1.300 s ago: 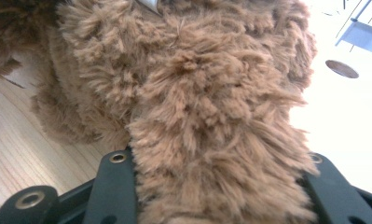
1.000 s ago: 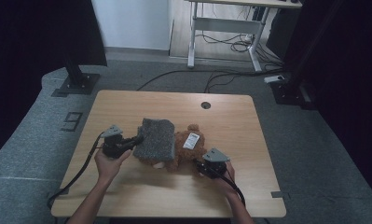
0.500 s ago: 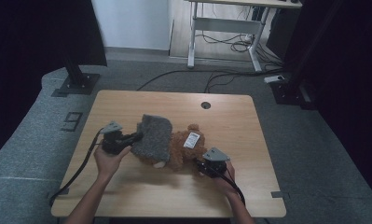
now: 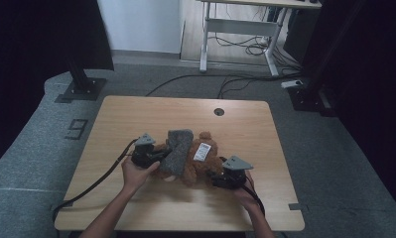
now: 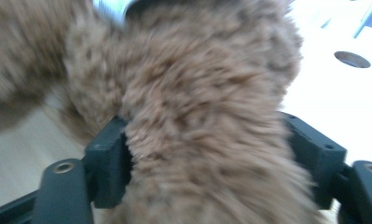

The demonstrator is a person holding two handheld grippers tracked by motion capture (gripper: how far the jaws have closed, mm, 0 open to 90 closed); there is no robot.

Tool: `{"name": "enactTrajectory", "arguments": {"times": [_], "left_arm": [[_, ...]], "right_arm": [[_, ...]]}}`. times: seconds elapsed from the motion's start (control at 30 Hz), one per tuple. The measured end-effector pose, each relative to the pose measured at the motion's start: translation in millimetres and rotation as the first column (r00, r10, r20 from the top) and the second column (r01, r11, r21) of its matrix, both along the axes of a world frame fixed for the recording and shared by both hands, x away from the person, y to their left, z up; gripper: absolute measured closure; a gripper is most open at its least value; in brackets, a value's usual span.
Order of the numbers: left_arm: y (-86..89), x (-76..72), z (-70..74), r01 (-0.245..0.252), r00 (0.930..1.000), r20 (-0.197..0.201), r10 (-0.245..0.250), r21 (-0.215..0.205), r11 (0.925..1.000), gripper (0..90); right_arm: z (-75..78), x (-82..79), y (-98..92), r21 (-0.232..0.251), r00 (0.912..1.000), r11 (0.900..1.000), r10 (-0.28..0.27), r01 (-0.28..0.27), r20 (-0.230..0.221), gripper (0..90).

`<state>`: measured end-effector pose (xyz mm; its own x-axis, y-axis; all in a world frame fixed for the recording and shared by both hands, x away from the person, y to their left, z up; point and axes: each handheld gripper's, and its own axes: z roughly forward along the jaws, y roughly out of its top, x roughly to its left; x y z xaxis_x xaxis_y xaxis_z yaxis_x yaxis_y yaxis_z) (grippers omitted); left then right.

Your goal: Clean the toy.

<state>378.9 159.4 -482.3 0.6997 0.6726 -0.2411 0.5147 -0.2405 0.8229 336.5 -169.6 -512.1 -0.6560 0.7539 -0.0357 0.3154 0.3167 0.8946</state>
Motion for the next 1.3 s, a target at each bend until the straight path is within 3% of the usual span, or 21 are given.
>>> {"name": "enactTrajectory", "arguments": {"times": [0.13,0.23,0.33,0.43,0.53,0.73,0.97,1.07,1.2,1.3], "left_arm": [[5.2,-12.1,-6.9,0.012,0.9999,0.012,-0.012,-0.042,0.9990,86.7],[8.1,-20.3,-9.1,0.020,0.9997,0.014,-0.019,-0.056,0.9982,86.7],[10.2,-26.2,-9.6,0.026,0.9995,0.020,-0.025,-0.054,0.9982,86.8],[12.3,-29.4,-10.9,0.030,0.9993,0.024,-0.029,-0.053,0.9981,86.8],[14.3,-32.8,-13.4,0.030,0.9993,0.025,-0.029,-0.056,0.9980,86.8],[16.6,-44.0,-19.4,0.047,0.9986,0.026,-0.045,-0.076,0.9960,86.9],[14.5,-52.9,-24.0,0.052,0.9977,0.047,-0.048,-0.078,0.9956,86.9],[8.5,-41.9,-24.4,0.042,0.9982,0.047,-0.038,-0.079,0.9960,87.0],[-4.6,-21.0,-18.7,0.022,0.9973,0.071,-0.020,-0.026,0.9994,87.1],[-10.6,0.5,-18.7,0.008,0.9987,0.050,-0.006,-0.040,0.9991,87.1]], "right_arm": [[22.0,-8.9,-17.5,0.093,0.9998,0.995,0.015,-0.016,0.011,24.8],[33.2,-7.5,-21.3,0.129,0.9993,0.991,0.037,-0.036,-0.001,24.4],[33.2,-2.1,-13.9,0.107,0.9947,0.990,0.093,-0.088,-0.044,24.7],[24.4,1.6,0.5,0.069,0.9845,0.988,0.145,-0.138,-0.099,24.2],[11.6,1.2,12.4,0.048,0.9731,0.985,0.170,-0.165,-0.155,29.8],[-6.1,-8.7,21.3,0.003,0.9788,0.991,0.131,-0.132,-0.158,48.8],[-12.6,-21.8,31.7,-0.093,0.9942,0.993,0.058,-0.066,-0.091,53.7],[-15.1,-16.7,33.4,-0.105,0.9979,0.994,0.010,-0.017,-0.064,55.2],[-17.1,1.8,32.7,-0.102,0.9980,0.994,-0.049,0.045,-0.039,57.4],[-16.8,21.1,30.7,-0.106,0.9953,0.990,-0.094,0.091,-0.022,57.7]]}}
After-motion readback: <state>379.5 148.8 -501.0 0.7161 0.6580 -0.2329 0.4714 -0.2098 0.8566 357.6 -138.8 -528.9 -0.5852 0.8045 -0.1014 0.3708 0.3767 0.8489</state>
